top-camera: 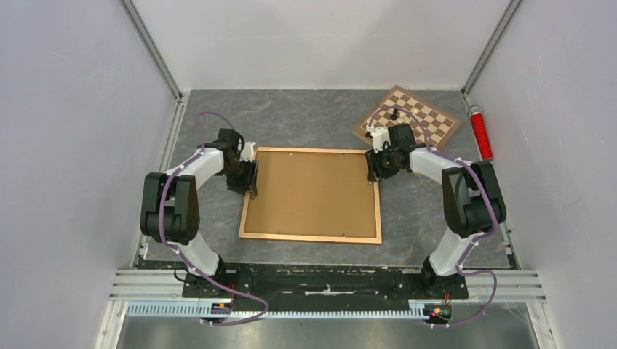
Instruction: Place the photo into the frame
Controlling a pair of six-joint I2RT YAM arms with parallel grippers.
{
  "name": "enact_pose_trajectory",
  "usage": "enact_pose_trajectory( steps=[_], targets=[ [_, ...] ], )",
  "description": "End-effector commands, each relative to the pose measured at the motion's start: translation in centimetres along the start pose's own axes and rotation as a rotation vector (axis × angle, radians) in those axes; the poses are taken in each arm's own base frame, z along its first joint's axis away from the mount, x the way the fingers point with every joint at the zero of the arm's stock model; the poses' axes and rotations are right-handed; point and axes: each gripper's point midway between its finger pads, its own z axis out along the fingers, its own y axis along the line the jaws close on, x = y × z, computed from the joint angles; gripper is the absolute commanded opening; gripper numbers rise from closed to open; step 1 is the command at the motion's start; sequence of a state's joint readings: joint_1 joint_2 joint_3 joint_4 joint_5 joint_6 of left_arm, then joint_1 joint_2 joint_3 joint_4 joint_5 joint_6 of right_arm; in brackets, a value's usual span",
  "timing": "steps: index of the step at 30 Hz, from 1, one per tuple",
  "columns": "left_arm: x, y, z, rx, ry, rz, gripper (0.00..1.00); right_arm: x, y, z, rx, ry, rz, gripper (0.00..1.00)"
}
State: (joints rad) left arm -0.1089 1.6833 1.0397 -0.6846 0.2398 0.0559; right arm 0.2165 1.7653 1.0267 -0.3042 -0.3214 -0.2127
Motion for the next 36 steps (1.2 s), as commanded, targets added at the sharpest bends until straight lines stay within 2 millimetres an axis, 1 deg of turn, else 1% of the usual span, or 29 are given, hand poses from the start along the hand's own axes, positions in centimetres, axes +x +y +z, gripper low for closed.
enact_pose_trajectory(
  steps=[1,3,6,11,19,22,28,32,36],
  targets=[
    [-0.5,-0.5,-0.7,0.019,-0.032,0.039,0.51,0.1,0.4,-0.1,0.015,-0.008,-0.036,0.41],
    [-0.4,-0.5,-0.7,0.015,-0.033,0.041,0.51,0.1,0.3,-0.3,0.022,-0.009,-0.044,0.37],
    [-0.4,-0.5,-0.8,0.015,-0.034,0.041,0.51,0.2,0.3,-0.5,0.020,-0.007,-0.059,0.33],
    [-0.5,-0.5,-0.8,0.014,-0.036,0.040,0.51,0.5,1.0,-0.7,-0.023,0.003,-0.102,0.32],
    [-0.6,-0.4,-0.7,0.009,-0.033,0.037,0.51,1.3,1.5,-0.9,-0.090,0.044,-0.244,0.32],
    [-0.7,-0.3,-0.7,0.007,-0.034,0.037,0.51,1.6,1.7,-0.8,-0.126,0.072,-0.287,0.35],
    [-0.9,-0.3,-0.6,0.004,-0.034,0.034,0.51,1.6,1.8,-0.6,-0.178,0.105,-0.354,0.47],
    [-0.8,-0.1,-0.5,-0.001,-0.028,0.032,0.51,1.3,1.7,-0.5,-0.177,0.106,-0.335,0.51],
    [-0.9,0.5,0.0,-0.028,-0.019,0.030,0.50,0.5,1.4,-0.5,-0.160,0.089,-0.263,0.53]
  ],
)
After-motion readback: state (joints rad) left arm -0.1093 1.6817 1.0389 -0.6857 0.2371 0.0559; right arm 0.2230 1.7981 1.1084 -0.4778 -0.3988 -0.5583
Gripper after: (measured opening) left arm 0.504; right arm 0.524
